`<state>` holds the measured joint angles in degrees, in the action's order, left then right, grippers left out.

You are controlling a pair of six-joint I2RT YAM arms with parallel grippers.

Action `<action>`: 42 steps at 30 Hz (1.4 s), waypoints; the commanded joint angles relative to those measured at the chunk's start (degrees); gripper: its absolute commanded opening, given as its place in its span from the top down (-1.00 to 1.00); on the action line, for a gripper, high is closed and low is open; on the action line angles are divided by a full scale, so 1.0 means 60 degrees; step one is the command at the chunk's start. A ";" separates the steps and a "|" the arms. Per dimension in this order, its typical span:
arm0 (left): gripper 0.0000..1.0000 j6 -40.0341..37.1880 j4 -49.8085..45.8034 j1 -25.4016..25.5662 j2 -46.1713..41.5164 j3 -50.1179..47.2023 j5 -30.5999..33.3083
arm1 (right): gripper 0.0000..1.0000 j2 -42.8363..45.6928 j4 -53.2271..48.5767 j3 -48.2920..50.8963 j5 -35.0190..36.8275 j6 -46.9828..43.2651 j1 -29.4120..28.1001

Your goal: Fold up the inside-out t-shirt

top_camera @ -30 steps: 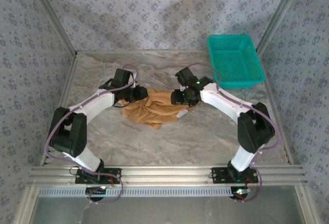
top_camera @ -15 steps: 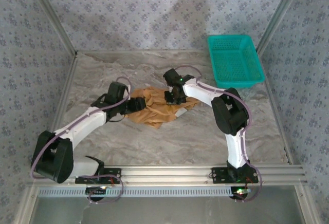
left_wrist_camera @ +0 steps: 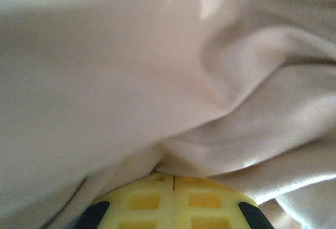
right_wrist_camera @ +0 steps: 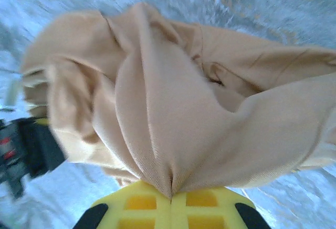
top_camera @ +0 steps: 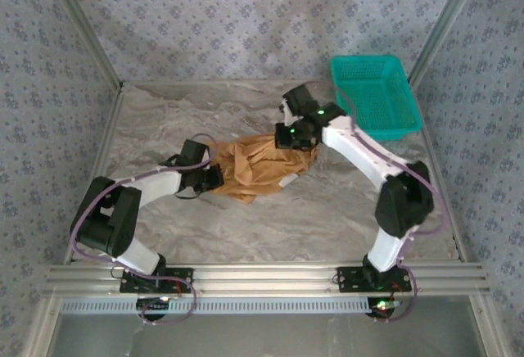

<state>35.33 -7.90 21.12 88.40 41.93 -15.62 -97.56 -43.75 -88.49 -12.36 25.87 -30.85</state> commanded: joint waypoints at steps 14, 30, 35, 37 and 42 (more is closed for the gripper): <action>0.43 -0.1428 -0.1775 -0.0023 -0.2079 0.1068 0.0867 | 1.00 0.1713 0.0096 0.2341 -0.1722 -0.0351 0.2626; -0.31 -0.6470 0.0761 0.3752 0.1105 0.3012 0.0777 | 1.00 0.1439 0.0457 0.2530 -0.2144 -0.0276 0.2498; -0.50 -0.6884 0.0395 0.3944 0.2373 0.4048 0.0938 | 1.00 0.1552 0.0439 0.2494 -0.2173 -0.0260 0.2503; -0.48 -0.6914 0.0380 0.3949 0.2723 0.4299 0.0995 | 1.00 0.1561 0.0364 0.2455 -0.2159 -0.0269 0.2510; 0.17 -0.7070 0.0134 0.3813 0.3346 0.4646 0.1127 | 1.00 0.1624 0.0273 0.2443 -0.2217 -0.0322 0.2596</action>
<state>-5.19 -5.15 44.58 107.07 67.96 -9.45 -89.43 -40.97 -73.41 -24.51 24.95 -15.55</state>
